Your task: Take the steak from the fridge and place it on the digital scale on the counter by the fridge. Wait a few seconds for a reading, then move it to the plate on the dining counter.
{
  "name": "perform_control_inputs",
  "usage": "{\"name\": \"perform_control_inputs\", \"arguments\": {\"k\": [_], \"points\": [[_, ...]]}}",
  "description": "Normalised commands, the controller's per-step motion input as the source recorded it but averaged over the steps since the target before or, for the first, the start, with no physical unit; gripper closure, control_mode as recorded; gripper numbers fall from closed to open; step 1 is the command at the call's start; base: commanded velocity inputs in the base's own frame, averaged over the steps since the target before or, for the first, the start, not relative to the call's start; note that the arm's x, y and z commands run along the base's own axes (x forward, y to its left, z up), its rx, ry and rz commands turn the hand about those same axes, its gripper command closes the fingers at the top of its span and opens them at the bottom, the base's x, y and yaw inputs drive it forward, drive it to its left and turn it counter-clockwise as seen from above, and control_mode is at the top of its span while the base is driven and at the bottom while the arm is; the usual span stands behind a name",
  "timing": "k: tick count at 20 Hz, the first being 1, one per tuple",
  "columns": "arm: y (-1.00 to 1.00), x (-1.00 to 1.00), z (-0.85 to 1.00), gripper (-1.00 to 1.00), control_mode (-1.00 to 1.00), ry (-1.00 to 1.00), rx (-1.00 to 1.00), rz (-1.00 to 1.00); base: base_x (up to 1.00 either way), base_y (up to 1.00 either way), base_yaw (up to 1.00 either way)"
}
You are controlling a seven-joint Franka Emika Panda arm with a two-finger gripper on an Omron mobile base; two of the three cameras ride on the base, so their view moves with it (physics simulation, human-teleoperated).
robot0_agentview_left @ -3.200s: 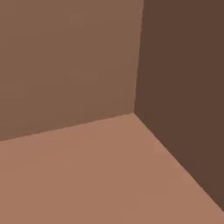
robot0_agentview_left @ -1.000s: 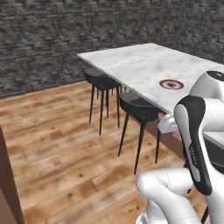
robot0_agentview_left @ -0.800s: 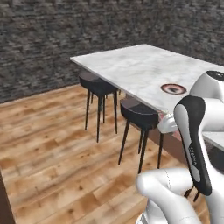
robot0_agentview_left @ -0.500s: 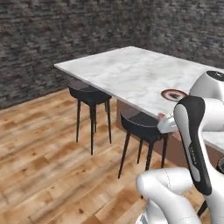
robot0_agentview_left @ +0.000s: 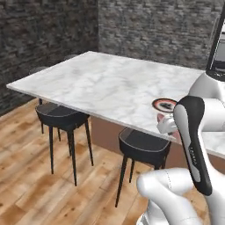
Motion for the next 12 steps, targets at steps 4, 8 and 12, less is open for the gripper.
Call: {"name": "perform_control_inputs", "arguments": {"k": [4,8,12], "points": [[0.00,0.00,0.00,1.00,1.00,0.00,0.00,0.00,0.64,0.31,-0.72],[0.00,0.00,0.00,1.00,1.00,0.00,0.00,0.00,0.57,0.29,-0.73],[0.00,0.00,0.00,1.00,1.00,0.00,0.00,0.00,0.67,0.32,-0.69]]}}
